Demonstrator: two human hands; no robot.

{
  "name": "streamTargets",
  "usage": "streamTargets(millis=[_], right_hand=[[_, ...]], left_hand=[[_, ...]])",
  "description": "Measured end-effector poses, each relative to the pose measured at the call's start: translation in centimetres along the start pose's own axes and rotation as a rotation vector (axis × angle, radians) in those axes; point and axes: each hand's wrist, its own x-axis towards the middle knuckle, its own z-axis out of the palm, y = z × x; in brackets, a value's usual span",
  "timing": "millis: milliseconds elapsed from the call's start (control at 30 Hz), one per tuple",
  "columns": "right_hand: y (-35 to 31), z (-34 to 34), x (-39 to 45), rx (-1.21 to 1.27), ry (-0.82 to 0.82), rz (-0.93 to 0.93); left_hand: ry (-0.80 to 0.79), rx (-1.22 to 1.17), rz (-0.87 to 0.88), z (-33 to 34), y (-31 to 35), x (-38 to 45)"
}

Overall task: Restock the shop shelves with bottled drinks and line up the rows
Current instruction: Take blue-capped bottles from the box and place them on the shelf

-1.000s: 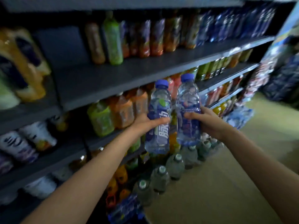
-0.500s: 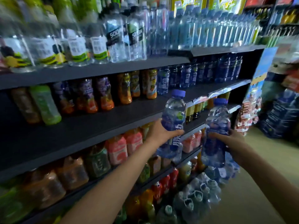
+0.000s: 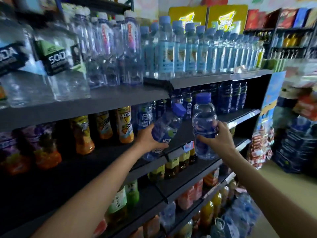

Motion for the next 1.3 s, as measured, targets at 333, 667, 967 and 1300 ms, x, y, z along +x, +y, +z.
streamTargets(millis=[333, 667, 967, 1300], right_hand=[[9.5, 2.5, 14.7, 0.022, -0.207, -0.173], [12.3, 8.6, 22.1, 0.160, -0.460, -0.127], [9.5, 13.9, 24.3, -0.064, -0.629, -0.120], [12.5, 12.9, 24.9, 0.154, -0.647, -0.050]], left_hand=[[0.322, -0.321, -0.213, 8.2, 0.3, 11.1], [0.531, -0.019, -0.283, 12.3, 0.3, 15.6], [0.645, 0.149, -0.459, 14.3, -0.6, 15.2], [0.733, 0.181, -0.620, 13.9, -1.0, 18.8]])
